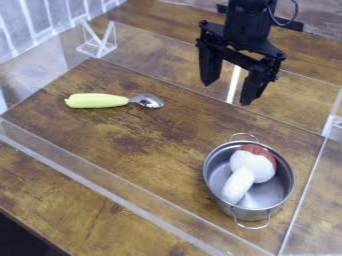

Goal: Put the mushroom in the silver pot

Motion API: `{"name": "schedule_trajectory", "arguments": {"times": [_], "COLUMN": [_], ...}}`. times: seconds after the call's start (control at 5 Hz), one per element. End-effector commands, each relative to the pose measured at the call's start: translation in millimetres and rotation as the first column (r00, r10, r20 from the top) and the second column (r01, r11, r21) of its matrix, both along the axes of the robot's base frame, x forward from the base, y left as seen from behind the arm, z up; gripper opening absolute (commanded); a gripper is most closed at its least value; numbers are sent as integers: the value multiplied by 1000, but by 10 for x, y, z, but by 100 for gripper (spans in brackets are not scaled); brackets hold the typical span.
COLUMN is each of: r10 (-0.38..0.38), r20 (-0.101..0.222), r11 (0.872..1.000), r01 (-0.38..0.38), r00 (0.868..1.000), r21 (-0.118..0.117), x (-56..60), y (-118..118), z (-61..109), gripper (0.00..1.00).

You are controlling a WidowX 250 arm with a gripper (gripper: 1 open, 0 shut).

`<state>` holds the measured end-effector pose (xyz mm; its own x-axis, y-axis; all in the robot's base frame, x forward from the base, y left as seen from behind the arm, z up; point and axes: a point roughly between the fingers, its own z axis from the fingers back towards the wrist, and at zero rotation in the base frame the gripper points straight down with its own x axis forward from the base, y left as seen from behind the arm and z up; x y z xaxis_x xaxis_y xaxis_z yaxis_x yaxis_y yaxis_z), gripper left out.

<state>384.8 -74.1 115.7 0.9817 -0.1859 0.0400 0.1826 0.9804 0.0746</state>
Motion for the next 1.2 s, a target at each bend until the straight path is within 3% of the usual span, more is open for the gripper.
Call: {"name": "schedule_trajectory", "arguments": {"times": [0.0,1.0], "r10": [26,24], "r20": [61,42], "r11": [1000,1000], "r01": [-25,-23], "r00": [998,999], "r21": [-19,-20], "x": [57,63], "y": [79,105], "z": [207,170], "gripper": [100,100]}}
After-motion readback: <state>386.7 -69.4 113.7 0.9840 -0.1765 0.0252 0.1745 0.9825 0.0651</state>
